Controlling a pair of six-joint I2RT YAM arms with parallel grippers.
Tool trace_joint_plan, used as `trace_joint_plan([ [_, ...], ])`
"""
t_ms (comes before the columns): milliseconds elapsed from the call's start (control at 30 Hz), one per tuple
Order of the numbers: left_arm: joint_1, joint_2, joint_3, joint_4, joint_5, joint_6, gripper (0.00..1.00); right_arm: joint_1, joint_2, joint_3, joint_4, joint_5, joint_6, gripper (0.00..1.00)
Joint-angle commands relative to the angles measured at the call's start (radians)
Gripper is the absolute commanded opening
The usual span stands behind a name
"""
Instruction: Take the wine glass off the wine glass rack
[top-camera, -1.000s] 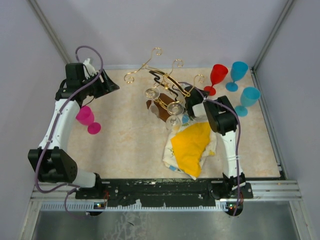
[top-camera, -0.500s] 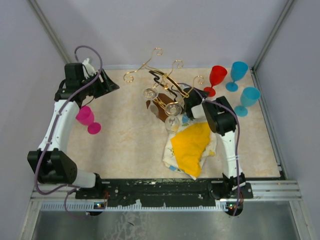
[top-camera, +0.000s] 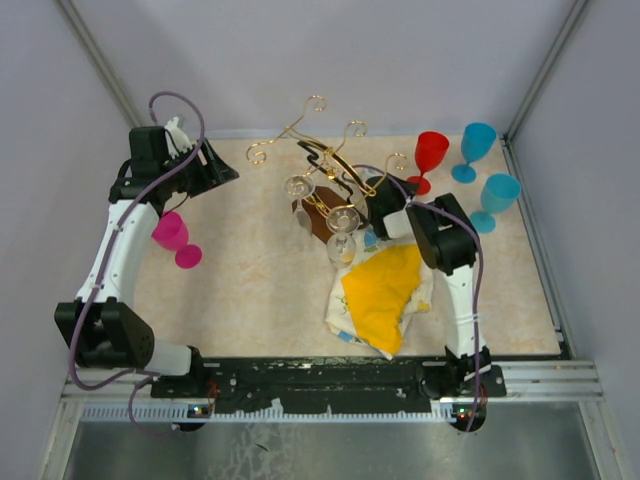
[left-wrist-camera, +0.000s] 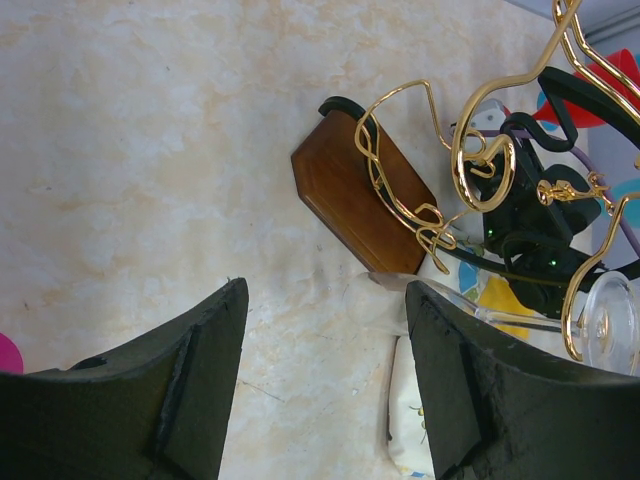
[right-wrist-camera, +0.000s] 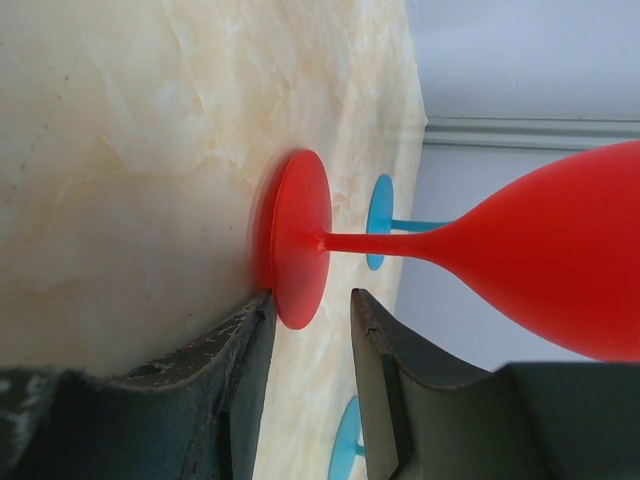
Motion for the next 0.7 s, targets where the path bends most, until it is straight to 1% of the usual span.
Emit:
trace_joint_plan([
  [0,0.001,-0.035,-0.005,0.002,0.01,-0.001,0.7,0.026,-0.019,-0.043,-0.172,-0.12,0.133,0.39],
  [300,0.001,-0.037,-0.006,0.003,0.012,-0.003,0.71,0.025,-0.049,-0.032,-0.297,-0.18,0.213,0.4],
  [467,0.002,-0.038,-0.008,0.001,0.011,0.0,0.7,0.024,-0.073,-0.012,-0.383,-0.226,0.287,0.42],
  [667,0.001,-0.038,-0.01,0.0,0.007,0.0,0.71,0.02,-0.093,0.024,-0.485,-0.275,0.336,0.43],
])
